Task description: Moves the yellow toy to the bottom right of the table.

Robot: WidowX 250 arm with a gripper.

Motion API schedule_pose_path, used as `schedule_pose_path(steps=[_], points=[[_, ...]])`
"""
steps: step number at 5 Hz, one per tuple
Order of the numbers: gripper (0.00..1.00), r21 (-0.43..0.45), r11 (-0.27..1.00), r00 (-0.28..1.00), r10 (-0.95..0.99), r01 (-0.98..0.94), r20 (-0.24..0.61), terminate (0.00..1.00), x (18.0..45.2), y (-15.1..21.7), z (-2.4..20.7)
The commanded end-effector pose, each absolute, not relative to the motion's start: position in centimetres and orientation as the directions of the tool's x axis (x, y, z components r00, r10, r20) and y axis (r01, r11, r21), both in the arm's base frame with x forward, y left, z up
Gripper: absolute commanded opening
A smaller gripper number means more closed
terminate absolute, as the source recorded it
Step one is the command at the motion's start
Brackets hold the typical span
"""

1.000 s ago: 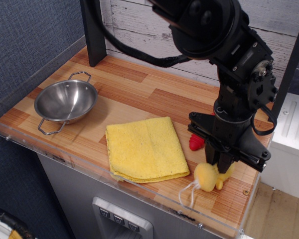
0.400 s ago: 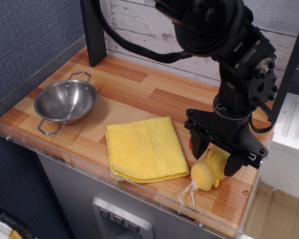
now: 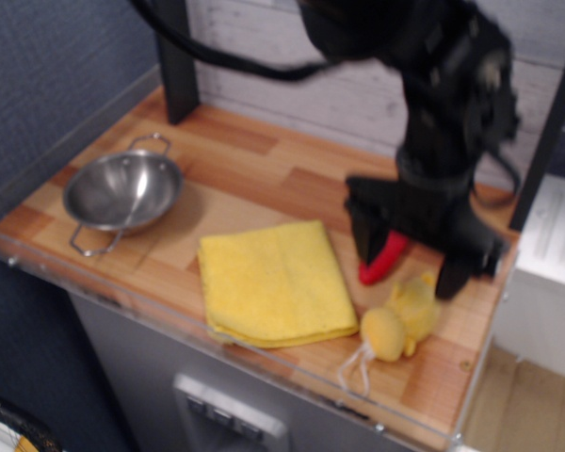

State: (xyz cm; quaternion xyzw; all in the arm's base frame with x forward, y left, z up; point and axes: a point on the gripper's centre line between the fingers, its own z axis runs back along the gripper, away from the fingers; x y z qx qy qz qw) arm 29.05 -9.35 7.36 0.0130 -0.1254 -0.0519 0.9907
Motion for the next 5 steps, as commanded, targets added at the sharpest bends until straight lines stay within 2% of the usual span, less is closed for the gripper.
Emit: schedule_pose_path(steps=[1, 3, 4, 5], points=[[1.00, 0.043, 0.999, 0.913, -0.037, 0.021, 0.407, 0.00, 28.6, -7.5, 14.6], [1.00, 0.135, 0.991, 0.861, -0.071, 0.002, 0.504, 0.00, 27.7, -6.9, 15.9], [1.00, 0.135, 0.991, 0.861, -0.071, 0.002, 0.504, 0.00, 27.7, -6.9, 15.9], [1.00, 0.135, 0.991, 0.861, -0.071, 0.002, 0.504, 1.00, 27.7, -6.9, 15.9]])
